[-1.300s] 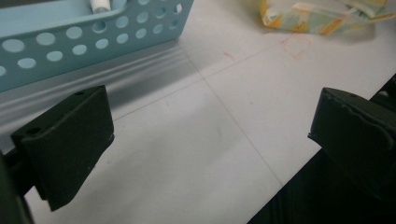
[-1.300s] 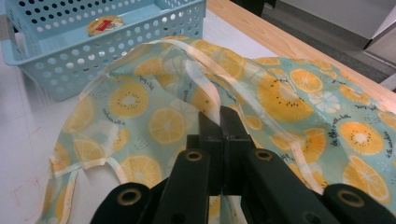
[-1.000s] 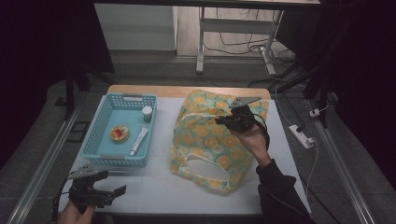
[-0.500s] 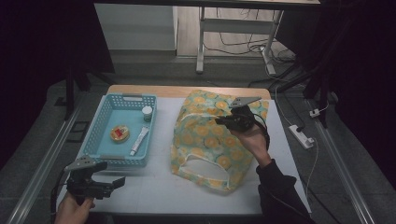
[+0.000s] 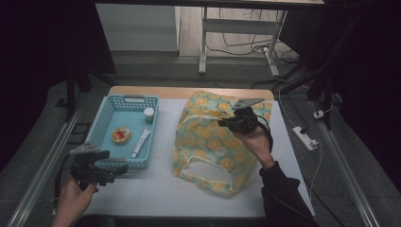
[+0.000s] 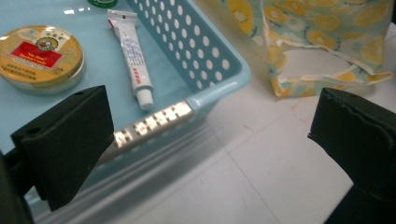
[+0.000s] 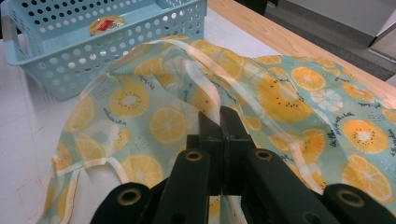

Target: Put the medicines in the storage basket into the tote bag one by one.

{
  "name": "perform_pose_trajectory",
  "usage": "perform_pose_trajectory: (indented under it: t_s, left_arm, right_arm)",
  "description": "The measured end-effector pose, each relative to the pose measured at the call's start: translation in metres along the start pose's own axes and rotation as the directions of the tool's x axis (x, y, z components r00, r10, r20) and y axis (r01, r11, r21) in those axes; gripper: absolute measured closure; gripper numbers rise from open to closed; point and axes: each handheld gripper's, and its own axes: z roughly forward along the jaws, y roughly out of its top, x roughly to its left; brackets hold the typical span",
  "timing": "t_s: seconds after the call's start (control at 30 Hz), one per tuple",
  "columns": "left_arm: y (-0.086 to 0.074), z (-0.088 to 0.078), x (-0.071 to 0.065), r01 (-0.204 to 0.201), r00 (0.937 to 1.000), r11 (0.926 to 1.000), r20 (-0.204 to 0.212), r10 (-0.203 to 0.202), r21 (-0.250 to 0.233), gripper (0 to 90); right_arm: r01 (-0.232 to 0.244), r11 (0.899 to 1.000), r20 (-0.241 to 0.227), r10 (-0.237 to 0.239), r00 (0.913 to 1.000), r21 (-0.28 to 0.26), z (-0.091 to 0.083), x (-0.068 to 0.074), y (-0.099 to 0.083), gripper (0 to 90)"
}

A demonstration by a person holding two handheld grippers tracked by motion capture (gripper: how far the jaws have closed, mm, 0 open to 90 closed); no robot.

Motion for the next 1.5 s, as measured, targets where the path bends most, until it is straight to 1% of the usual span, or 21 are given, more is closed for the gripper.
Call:
perform_pose_trajectory:
  t_s: [0.1, 0.2, 0.3, 0.33, 0.4, 0.47, 0.6, 0.67, 0.73, 0.8, 0.83, 0.9, 1.13, 1.3, 1.43, 1.5]
  left_arm:
    - [0.006, 0.003, 0.004, -0.008, 1.0, 1.0, -0.003, 0.008, 0.0, 0.0]
    - [0.012, 0.005, 0.008, -0.018, 0.9998, 0.9998, 0.006, 0.018, -0.012, 0.0]
    - [0.02, 0.008, 0.012, -0.023, 0.9997, 0.9997, -0.01, 0.023, 0.005, 0.0]
    - [0.022, 0.009, 0.014, -0.017, 0.9998, 0.9998, -0.014, 0.017, 0.005, 0.0]
    - [0.027, 0.012, 0.018, 0.002, 1.0, 1.0, -0.002, -0.002, 0.003, 0.0]
    - [0.031, 0.015, 0.021, 0.014, 0.9999, 0.9999, 0.0, -0.014, 0.004, 0.1]
    - [0.041, 0.023, 0.029, 0.027, 0.9994, 0.9996, -0.022, -0.027, 0.013, 0.1]
    - [0.045, 0.026, 0.033, 0.027, 0.999, 0.9996, -0.037, -0.026, 0.012, 0.1]
    - [0.049, 0.03, 0.037, 0.014, 0.9986, 0.9997, -0.051, -0.013, 0.019, 0.1]
    - [0.053, 0.034, 0.04, -0.009, 0.9971, 0.9993, -0.076, 0.011, 0.037, 0.2]
    - [0.055, 0.036, 0.042, -0.013, 0.9962, 0.9988, -0.085, 0.017, 0.046, 0.4]
    - [0.059, 0.039, 0.047, -0.011, 0.9956, 0.9986, -0.092, 0.016, 0.052, 0.5]
    - [0.073, 0.048, 0.063, 0.007, 0.9932, 0.9978, -0.116, 0.0, 0.065, 0.8]
    - [0.083, 0.057, 0.074, 0.028, 0.9926, 0.9971, -0.12, -0.019, 0.071, 0.8]
    - [0.09, 0.068, 0.084, 0.04, 0.9896, 0.9952, -0.141, -0.027, 0.089, 0.5]
    - [0.092, 0.073, 0.087, 0.047, 0.9841, 0.9939, -0.175, -0.029, 0.1, 0.2]
  right_arm:
    - [0.002, 1.0, 0.003, -0.002, 1.0, -0.001, -0.001, 0.0, 0.0, 89.6]
    - [0.003, 1.0, 0.002, -0.003, 1.0, -0.003, -0.001, 0.0, 0.0, 89.6]
    - [0.002, 1.0, 0.001, -0.002, 1.0, -0.003, -0.001, 0.0, 0.0, 89.6]
    - [0.003, 1.0, 0.002, -0.003, 1.0, -0.002, -0.001, 0.001, 0.0, 89.6]
    - [0.005, 1.0, 0.002, -0.005, 1.0, -0.002, -0.001, 0.001, 0.0, 89.6]
    - [0.005, 1.0, 0.002, -0.005, 1.0, -0.003, -0.001, 0.001, 0.001, 89.6]
    - [0.003, 1.0, 0.003, -0.003, 1.0, -0.004, -0.001, 0.001, 0.0, 89.6]
    - [0.004, 1.0, 0.003, -0.004, 1.0, -0.004, -0.001, 0.001, 0.0, 89.6]
    - [0.001, 1.0, -0.004, -0.001, 1.0, -0.005, -0.001, 0.001, 0.0, 89.6]
    - [0.001, 1.0, -0.009, -0.001, 1.0, -0.011, -0.002, 0.002, 0.001, 89.6]
    - [0.004, 1.0, -0.008, -0.004, 1.0, -0.012, -0.003, 0.003, 0.002, 89.6]
    - [0.007, 1.0, -0.01, -0.007, 0.9999, -0.017, -0.003, 0.004, 0.003, 89.6]
    - [0.008, 1.0, -0.01, -0.008, 0.9999, -0.015, -0.002, 0.005, 0.003, 89.6]
    - [0.007, 1.0, -0.011, -0.008, 0.9999, -0.006, -0.001, 0.004, 0.002, 89.6]
    - [0.004, 1.0, -0.007, -0.004, 1.0, -0.002, 0.0, 0.001, 0.0, 89.6]
    - [0.001, 1.0, -0.004, -0.001, 1.0, -0.001, -0.001, 0.0, -0.001, 89.6]
